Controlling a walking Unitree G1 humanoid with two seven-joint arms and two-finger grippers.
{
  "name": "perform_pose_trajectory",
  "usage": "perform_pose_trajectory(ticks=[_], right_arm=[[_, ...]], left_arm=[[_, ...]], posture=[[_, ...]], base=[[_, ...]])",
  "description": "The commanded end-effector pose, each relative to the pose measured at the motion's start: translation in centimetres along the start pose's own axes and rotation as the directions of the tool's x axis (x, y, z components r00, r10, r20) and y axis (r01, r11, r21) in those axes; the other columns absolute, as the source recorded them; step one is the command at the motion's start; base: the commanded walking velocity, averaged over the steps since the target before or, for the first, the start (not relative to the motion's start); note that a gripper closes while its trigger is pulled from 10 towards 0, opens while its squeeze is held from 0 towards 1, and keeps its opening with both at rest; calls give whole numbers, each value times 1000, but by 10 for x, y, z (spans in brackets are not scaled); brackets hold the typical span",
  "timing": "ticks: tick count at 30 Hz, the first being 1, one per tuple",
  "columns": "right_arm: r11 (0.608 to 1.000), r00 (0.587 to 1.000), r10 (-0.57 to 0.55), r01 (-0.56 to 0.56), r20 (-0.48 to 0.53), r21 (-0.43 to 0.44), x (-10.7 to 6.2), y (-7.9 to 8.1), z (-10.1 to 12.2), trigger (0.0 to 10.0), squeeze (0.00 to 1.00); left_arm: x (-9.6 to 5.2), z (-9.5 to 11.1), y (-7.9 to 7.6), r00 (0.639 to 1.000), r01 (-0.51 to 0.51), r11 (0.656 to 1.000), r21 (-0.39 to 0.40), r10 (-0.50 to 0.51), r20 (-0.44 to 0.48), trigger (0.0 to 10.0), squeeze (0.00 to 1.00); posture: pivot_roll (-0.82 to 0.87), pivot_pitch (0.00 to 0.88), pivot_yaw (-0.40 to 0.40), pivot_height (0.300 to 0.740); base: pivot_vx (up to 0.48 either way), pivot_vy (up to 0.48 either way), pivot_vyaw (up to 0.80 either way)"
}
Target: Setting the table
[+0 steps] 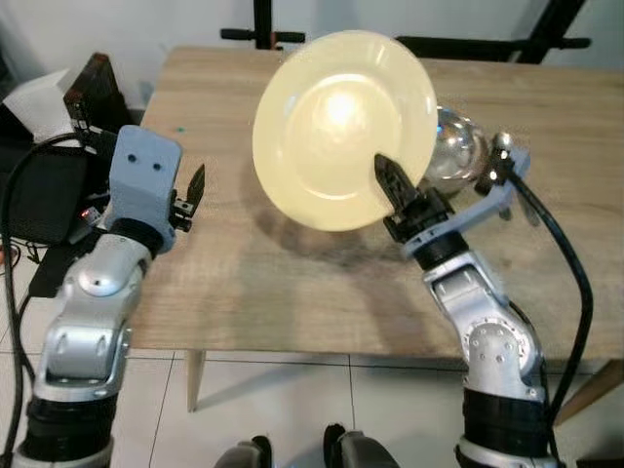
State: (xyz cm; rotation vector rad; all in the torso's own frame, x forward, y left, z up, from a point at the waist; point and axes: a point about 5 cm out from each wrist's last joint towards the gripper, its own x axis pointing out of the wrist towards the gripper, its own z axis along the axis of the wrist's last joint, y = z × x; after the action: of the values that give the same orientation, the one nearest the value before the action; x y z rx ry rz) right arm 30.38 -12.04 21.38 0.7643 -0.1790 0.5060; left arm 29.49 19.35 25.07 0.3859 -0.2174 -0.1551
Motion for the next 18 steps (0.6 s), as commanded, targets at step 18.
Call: perform_pose_trajectory(ticks=[18], right_arm=[[870,928,-78,242,-366,429,-6,-4,-81,10000,0]], left_arm=[[-2,39,13,942,302,951,73,-309,131,10000,0]], posture=[[0,113,-15,740]], base=[[0,0,0]])
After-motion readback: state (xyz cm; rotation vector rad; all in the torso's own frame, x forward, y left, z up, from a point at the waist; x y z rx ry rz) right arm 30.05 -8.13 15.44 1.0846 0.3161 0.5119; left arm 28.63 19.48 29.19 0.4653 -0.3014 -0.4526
